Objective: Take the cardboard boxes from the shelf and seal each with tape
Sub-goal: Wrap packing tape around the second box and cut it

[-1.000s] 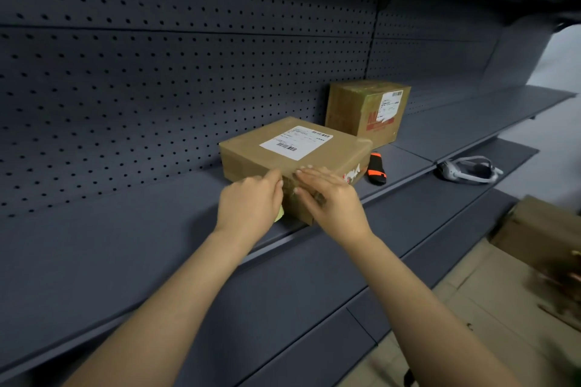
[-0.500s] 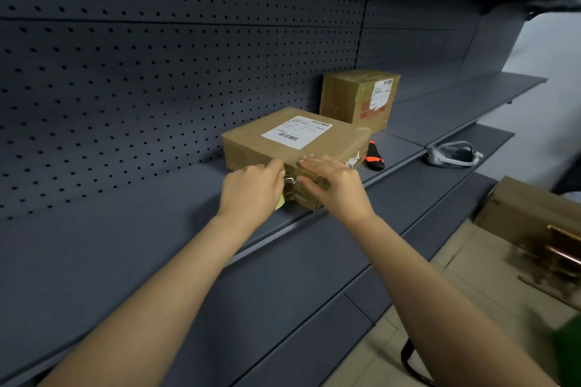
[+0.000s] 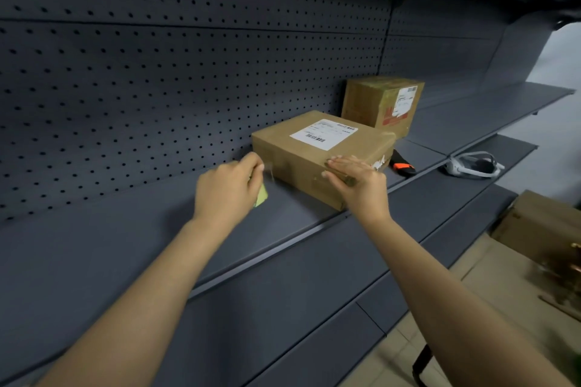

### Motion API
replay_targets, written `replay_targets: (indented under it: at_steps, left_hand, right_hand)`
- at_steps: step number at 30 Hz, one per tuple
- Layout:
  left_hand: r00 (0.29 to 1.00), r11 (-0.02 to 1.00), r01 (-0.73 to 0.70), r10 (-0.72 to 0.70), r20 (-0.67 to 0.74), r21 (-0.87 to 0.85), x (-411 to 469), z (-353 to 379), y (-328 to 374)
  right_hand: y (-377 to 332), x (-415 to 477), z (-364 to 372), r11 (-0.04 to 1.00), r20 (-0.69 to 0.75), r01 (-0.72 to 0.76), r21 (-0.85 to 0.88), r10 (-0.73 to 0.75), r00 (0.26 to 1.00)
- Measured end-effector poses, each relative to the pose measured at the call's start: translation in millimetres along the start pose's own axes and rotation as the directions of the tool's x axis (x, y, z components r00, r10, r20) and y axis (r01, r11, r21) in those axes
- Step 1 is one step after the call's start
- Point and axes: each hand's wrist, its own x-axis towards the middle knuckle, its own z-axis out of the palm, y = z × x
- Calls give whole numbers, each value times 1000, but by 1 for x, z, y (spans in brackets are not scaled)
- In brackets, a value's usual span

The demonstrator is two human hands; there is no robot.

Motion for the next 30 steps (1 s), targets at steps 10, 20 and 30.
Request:
replay_targets:
  at_steps: [10, 20, 30]
  left_hand:
    - [1000, 997, -16, 17, 13, -69, 2, 15, 24]
    - [999, 988, 28, -22, 40, -154, 0, 9, 25]
    - [972, 911, 232, -233, 39, -342, -18, -20, 19]
  right_hand:
    - [-13, 0, 12, 997, -100, -83, -5, 82, 992]
    - [-42, 4, 20, 996, 127, -53, 67, 44, 991]
    - [-103, 1, 19, 923, 258, -171, 345, 82, 963]
